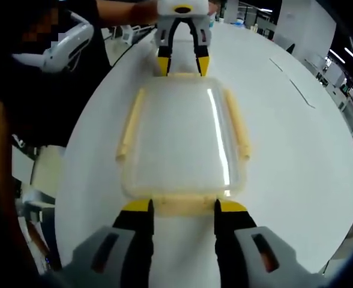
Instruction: Snap each plastic latch of the storage box into its locked position after aligning the lid with the box until every specified latch is closed and the lid sits flush.
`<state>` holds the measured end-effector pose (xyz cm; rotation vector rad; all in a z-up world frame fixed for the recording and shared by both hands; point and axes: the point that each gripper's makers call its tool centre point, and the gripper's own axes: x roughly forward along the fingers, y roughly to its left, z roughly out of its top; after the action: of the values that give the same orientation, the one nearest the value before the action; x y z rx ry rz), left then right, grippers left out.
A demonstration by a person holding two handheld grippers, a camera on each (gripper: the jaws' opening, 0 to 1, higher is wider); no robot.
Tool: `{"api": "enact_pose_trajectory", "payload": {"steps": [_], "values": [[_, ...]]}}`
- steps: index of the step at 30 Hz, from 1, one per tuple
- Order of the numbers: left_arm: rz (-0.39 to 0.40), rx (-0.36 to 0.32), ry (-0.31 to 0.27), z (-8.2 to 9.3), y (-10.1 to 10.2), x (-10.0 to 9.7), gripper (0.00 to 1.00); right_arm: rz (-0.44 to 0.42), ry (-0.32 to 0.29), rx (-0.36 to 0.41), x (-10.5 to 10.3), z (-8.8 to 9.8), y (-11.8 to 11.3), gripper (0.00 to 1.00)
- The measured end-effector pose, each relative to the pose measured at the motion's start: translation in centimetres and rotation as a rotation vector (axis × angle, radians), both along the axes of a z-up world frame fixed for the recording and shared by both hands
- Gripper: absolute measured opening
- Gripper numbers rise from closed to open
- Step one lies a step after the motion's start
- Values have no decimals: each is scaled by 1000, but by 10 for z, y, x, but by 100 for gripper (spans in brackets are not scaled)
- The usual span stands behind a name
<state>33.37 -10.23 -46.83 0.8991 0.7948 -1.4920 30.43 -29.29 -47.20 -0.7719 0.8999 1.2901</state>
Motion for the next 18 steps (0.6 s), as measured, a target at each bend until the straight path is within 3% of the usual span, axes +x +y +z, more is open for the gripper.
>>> {"api": "enact_pose_trajectory", "payload": {"steps": [5, 10, 18], "values": [[-17, 3, -2, 0, 0, -3, 37, 0, 23, -17, -4, 1, 1, 37], [-14, -11, 20, 0, -1, -3, 37, -14, 12, 37, -5, 12, -2, 37], [-9, -41, 24, 21, -5, -4, 37, -26, -7, 67, -9, 25, -4, 36]]}}
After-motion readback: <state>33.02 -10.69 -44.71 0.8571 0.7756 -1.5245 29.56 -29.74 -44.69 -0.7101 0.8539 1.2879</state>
